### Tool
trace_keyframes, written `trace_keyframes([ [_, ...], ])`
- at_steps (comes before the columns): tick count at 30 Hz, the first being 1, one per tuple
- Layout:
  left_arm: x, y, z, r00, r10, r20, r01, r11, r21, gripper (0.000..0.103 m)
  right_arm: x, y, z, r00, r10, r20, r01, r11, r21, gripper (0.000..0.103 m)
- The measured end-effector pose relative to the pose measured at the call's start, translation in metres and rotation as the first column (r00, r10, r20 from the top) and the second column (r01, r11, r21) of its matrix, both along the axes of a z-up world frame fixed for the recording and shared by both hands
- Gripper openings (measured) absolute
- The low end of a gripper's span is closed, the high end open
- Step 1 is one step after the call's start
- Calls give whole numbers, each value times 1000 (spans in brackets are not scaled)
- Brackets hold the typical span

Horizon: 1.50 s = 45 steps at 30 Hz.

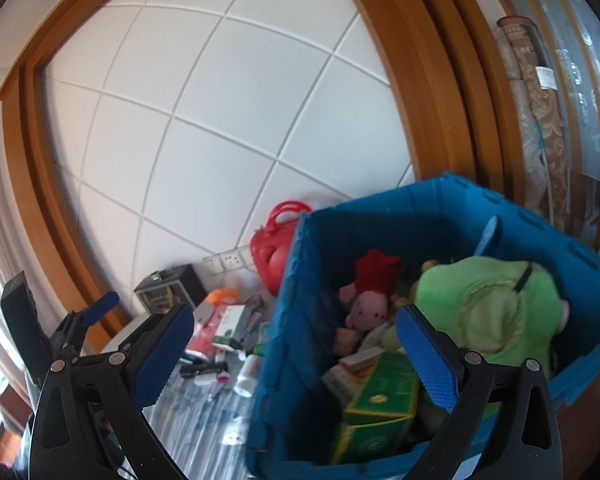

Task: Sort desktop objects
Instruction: 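Move both tools back from the bin toward the table pile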

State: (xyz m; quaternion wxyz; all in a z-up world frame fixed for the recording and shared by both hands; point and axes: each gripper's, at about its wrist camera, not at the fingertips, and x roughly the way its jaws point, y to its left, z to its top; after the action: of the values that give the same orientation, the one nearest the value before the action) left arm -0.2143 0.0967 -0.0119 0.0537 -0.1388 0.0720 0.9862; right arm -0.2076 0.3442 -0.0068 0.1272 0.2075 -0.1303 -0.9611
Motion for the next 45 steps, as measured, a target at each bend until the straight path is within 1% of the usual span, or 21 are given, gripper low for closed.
trace_keyframes([
  [4, 0, -43, -6, 998, 63, 11, -63, 998, -26, 101, -7, -43, -7, 999, 28, 27, -28, 1000, 8, 102],
  [8, -4, -94, -16, 989, 143, 38, -142, 989, -30, 102, -14, -93, -15, 997, 54, 45, -55, 998, 15, 102],
  [12, -7, -139, -26, 978, 200, 58, -197, 979, -52, 101, -24, -140, -28, 994, 72, 78, -73, 997, 18, 102],
  [14, -9, -159, -32, 974, 214, 73, -210, 976, -58, 102, -29, -160, -37, 993, 72, 92, -73, 997, 9, 102],
  [17, -15, -187, -41, 960, 263, 100, -257, 964, -64, 102, -34, -185, -50, 991, 73, 116, -73, 997, -3, 102],
  [20, -23, -206, -49, 947, 302, 109, -294, 952, -80, 102, -40, -202, -60, 988, 67, 142, -66, 998, -12, 102],
  [22, -27, -217, -54, 942, 312, 121, -305, 950, -73, 102, -45, -210, -64, 985, 67, 162, -66, 998, -13, 102],
  [25, -35, -230, -62, 935, 326, 140, -322, 945, -49, 102, -53, -220, -69, 981, 70, 182, -74, 997, 16, 102],
  [28, -43, -238, -69, 920, 363, 146, -357, 932, -69, 102, -61, -225, -72, 981, 81, 179, -91, 995, 51, 102],
  [30, -44, -246, -73, 917, 371, 148, -364, 929, -71, 102, -65, -224, -74, 981, 79, 178, -90, 994, 59, 102],
  [32, -44, -251, -76, 910, 389, 144, -380, 921, -85, 102, -71, -219, -77, 980, 73, 183, -83, 995, 49, 102],
  [34, -44, -259, -80, 906, 398, 143, -390, 917, -83, 102, -78, -216, -80, 979, 71, 191, -81, 996, 48, 102],
  [36, -45, -266, -86, 900, 408, 155, -401, 913, -73, 102, -86, -215, -84, 979, 62, 193, -77, 995, 68, 102],
  [39, -49, -273, -97, 886, 428, 177, -423, 904, -70, 101, -102, -214, -98, 974, 66, 215, -85, 993, 81, 102],
  [41, -52, -276, -104, 885, 427, 186, -420, 904, -74, 102, -115, -218, -109, 968, 66, 242, -91, 991, 93, 102],
  [43, -55, -278, -113, 883, 432, 183, -421, 902, -96, 102, -127, -223, -120, 961, 86, 263, -113, 989, 91, 102],
  [45, -59, -283, -122, 882, 426, 201, -414, 905, -99, 102, -143, -233, -135, 954, 101, 283, -139, 984, 115, 102],
])
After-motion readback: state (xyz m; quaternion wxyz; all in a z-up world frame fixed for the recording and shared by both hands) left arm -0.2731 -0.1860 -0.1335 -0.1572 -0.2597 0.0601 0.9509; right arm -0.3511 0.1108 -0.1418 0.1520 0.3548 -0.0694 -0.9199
